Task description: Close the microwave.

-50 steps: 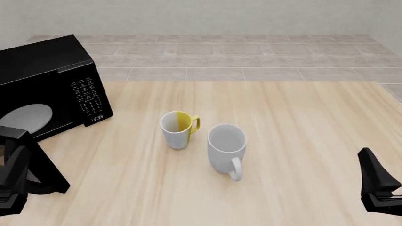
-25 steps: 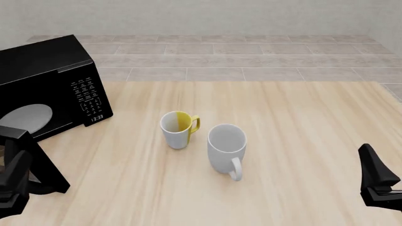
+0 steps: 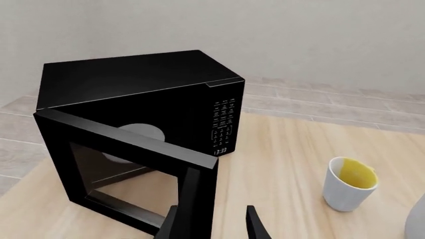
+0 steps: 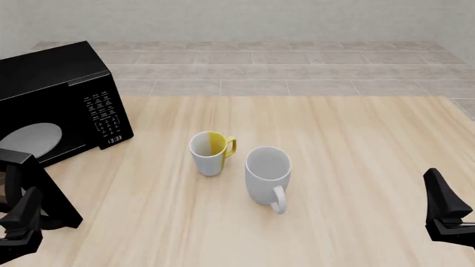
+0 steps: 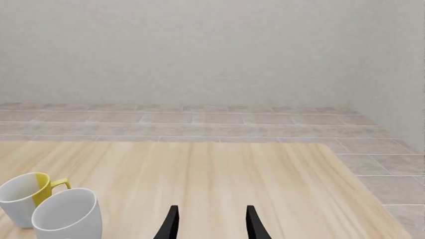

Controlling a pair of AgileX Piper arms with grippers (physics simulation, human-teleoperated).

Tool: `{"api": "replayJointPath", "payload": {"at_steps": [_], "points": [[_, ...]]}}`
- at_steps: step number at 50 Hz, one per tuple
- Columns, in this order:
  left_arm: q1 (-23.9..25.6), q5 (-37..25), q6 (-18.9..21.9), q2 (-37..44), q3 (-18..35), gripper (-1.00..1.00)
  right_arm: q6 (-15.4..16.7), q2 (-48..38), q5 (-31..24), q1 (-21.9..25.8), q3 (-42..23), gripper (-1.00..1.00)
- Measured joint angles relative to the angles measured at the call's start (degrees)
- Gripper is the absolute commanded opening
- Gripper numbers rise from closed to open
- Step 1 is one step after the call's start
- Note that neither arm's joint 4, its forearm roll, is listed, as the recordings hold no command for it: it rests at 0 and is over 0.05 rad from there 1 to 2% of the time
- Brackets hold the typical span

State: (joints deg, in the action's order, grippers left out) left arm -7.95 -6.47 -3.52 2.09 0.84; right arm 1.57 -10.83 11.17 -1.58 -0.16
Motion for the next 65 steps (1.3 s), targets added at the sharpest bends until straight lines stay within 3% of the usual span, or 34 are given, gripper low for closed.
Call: {"api": "replayJointPath", "payload": {"at_steps": [15, 48, 65], "points": [[-2.0, 10.2, 1.5, 10.9, -0.4, 1.0, 0.2, -1.0, 0.8, 0.2, 0.0, 1.0], [-1.9, 42.6, 2.0, 45.6, -0.5, 1.0, 0.4, -2.1, 1.7, 0.6, 0.0, 1.0], [-2.8, 51.3, 1.1, 54.5, 0.5, 1.0, 0.5, -1.5, 1.1, 0.5, -0.1, 1.0]]}}
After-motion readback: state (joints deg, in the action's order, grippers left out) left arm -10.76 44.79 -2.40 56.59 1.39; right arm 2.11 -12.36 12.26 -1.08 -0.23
